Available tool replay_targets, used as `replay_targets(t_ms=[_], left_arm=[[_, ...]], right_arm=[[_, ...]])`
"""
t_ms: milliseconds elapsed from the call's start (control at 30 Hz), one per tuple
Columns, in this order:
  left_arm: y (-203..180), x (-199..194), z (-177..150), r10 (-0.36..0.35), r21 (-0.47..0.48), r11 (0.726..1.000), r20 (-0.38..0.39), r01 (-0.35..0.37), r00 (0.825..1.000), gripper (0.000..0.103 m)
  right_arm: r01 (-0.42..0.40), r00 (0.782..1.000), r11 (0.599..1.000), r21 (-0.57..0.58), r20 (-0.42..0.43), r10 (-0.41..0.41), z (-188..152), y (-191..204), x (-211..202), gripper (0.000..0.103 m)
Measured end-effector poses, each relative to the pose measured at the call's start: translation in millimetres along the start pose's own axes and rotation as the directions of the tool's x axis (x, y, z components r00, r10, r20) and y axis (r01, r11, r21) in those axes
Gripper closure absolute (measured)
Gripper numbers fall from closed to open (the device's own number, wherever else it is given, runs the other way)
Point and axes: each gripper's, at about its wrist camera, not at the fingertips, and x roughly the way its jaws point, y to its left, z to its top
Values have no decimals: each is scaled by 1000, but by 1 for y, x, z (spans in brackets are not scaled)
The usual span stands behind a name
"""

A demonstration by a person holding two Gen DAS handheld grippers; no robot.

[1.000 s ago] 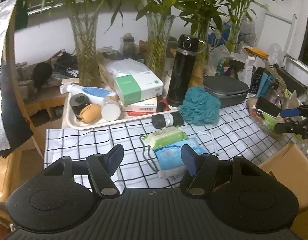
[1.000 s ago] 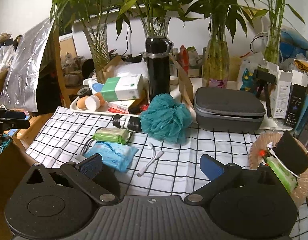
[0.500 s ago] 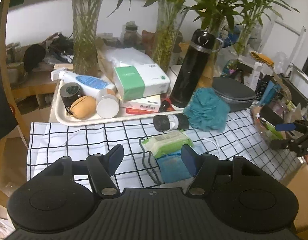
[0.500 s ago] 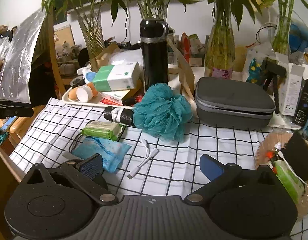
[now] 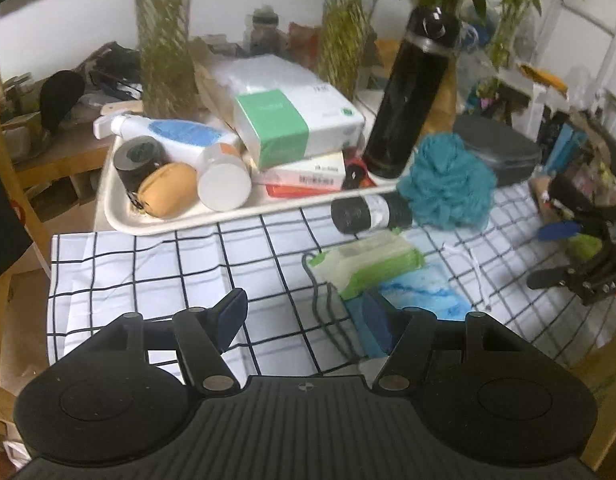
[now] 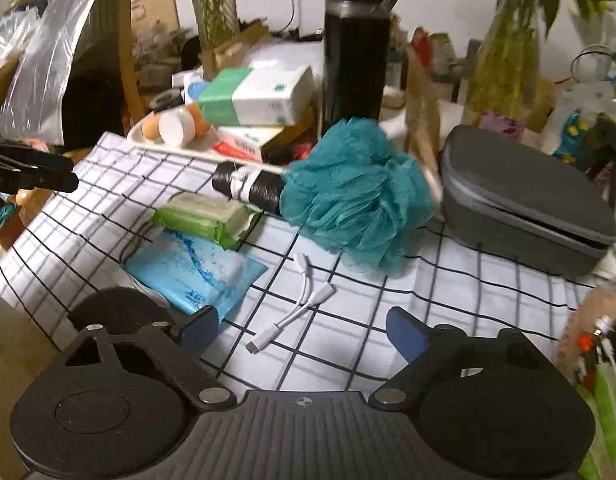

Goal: Organize soft objects
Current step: 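Grasp the black cord with the left tool while the right tool grasps the white earphone cable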

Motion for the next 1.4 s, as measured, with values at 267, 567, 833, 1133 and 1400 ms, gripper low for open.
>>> replay_targets(t_ms=[267, 567, 833, 1133, 1400], left_arm=[[0, 16, -5, 17, 75, 997, -24, -16, 1000, 40], [-2, 37, -10, 18, 99, 995, -37, -15, 999, 40], [-16, 66, -16, 34, 154, 988, -81, -21, 996, 41], [-22, 86, -17, 50, 212, 977, -80, -32, 996, 51], [-30, 85, -17, 28, 250, 968, -77, -8, 997, 91]], right_arm=[[-40, 995, 999, -33, -95, 37, 2, 4, 47, 25], [-4, 991, 992, -123, -130, -12, -2, 14, 74, 41], [38, 987, 995, -94, -150, -52, -2, -4, 69, 82], [61, 985, 994, -91, -154, -74, -8, -8, 63, 89], [89, 986, 991, -105, -135, -102, -8, -5, 64, 88]])
